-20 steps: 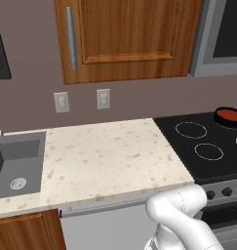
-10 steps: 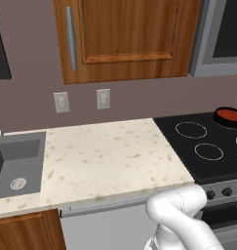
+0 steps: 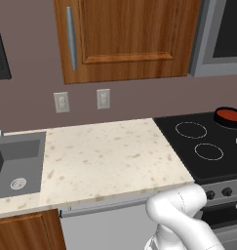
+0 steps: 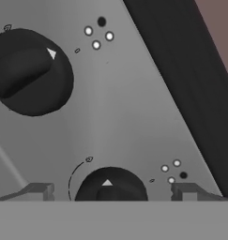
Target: Wait until the marinara sauce is simmered to a deep red color and then turn off the stove.
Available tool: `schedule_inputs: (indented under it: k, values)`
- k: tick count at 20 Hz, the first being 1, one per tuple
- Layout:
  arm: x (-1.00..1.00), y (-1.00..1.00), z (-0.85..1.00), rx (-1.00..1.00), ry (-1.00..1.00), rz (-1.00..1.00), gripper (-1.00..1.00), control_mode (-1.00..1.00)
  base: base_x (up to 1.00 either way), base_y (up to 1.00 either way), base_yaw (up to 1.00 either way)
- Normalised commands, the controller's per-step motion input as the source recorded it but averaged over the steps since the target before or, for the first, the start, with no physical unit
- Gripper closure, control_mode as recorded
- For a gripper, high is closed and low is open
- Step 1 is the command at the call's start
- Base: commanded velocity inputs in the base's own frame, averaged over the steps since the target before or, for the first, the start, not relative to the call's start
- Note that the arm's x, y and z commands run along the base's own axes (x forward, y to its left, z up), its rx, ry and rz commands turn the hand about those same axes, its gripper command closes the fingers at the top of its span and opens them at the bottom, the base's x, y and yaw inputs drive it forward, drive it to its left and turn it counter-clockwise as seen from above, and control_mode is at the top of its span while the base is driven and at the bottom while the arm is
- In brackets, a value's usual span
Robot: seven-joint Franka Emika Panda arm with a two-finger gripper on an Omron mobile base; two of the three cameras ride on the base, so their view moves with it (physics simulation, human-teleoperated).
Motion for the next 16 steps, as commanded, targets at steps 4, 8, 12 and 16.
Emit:
schedule_inputs:
  k: [4, 8, 12, 16]
  values:
    - [0.04, 0.00, -0.02, 0.00, 0.00, 0.00, -1.00, -1.00, 0.00, 0.00, 0.00]
    - [0.03, -0.01, -0.05, 0.00, 0.00, 0.00, -1.00, -1.00, 0.00, 0.00, 0.00]
    - [0.03, 0.00, -0.08, 0.00, 0.00, 0.00, -1.00, -1.00, 0.00, 0.00, 0.00]
    - [0.01, -0.04, -0.10, 0.00, 0.00, 0.00, -1.00, -1.00, 0.00, 0.00, 0.00]
